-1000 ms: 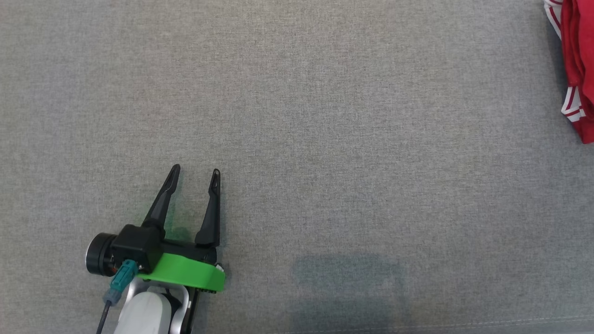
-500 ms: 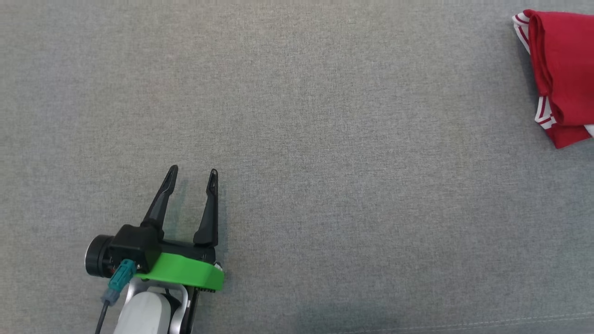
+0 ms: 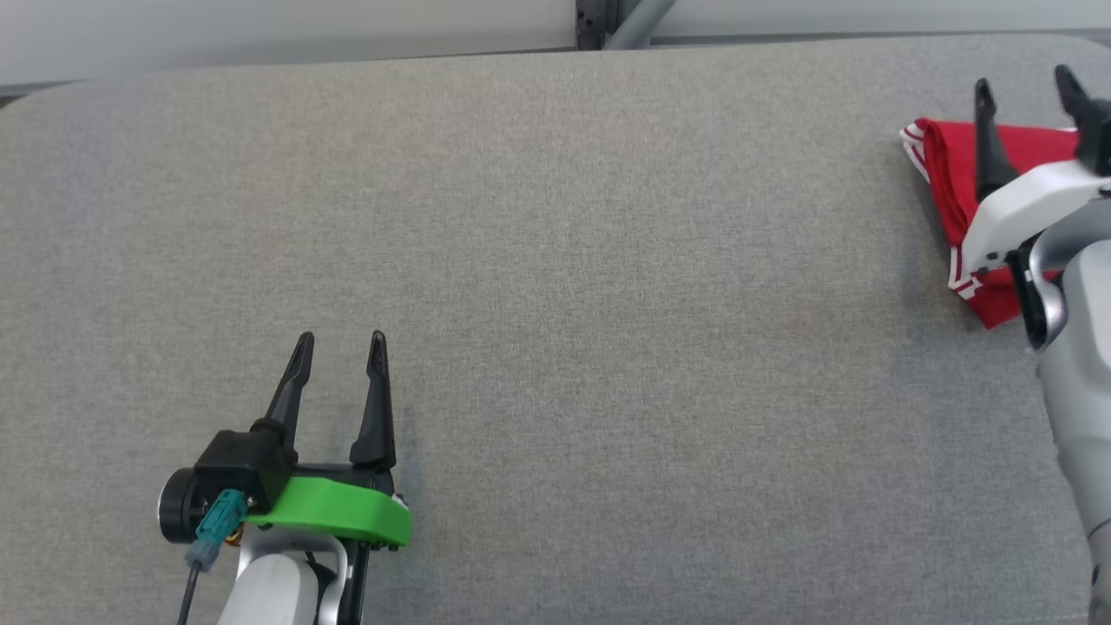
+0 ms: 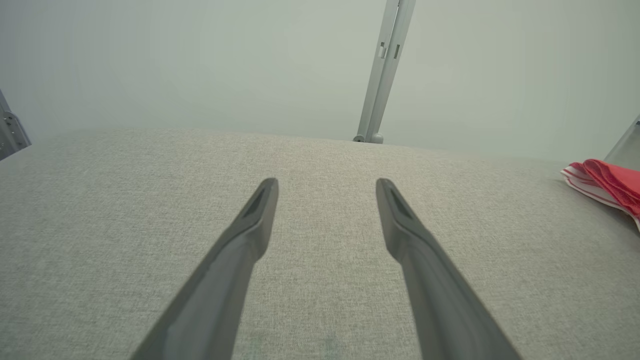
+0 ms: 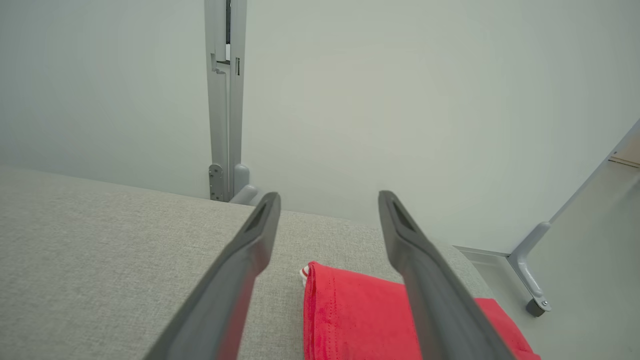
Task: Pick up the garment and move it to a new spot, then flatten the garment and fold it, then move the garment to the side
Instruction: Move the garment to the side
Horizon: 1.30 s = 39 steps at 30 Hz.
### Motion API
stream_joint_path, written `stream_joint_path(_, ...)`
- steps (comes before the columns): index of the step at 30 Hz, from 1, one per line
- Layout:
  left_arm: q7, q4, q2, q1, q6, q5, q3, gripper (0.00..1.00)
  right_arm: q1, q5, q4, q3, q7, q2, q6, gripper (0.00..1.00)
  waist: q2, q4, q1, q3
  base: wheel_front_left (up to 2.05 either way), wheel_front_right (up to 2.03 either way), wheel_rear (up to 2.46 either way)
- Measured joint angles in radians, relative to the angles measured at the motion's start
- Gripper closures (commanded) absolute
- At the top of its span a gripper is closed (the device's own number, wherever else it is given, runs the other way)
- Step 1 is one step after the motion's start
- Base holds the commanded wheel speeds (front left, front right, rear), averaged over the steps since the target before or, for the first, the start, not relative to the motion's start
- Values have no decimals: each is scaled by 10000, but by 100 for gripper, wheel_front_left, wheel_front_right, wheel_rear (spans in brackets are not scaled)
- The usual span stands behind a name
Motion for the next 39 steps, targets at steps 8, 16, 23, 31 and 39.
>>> stream_joint_path(8,-19,543,-111,-14,251,-46,61,0,2131,1005,-2021,247,-155,1076,0,0,0,221,-1,-1075,0,0,0)
stream_joint_path(16,-23,1078,-194,19,428,-372,140,0,4703,1156,-4171,23,-196,2451,-2,0,0,493,-1,-1840,0,0,0)
stream_joint_path(23,-21,1373,-217,404,456,-700,253,0,6649,1944,-5517,424,-196,2729,-2,0,0,556,-1,-2201,0,0,0)
stream_joint_path(31,-21,1206,-221,857,489,-359,278,0,7647,2140,-6184,715,-196,2748,-2,0,0,367,-1,-2297,0,0,0)
stream_joint_path(39,-21,938,-211,1112,602,-96,412,0,7922,2082,-6406,594,-196,2748,-2,0,0,306,-1,-2331,0,0,0)
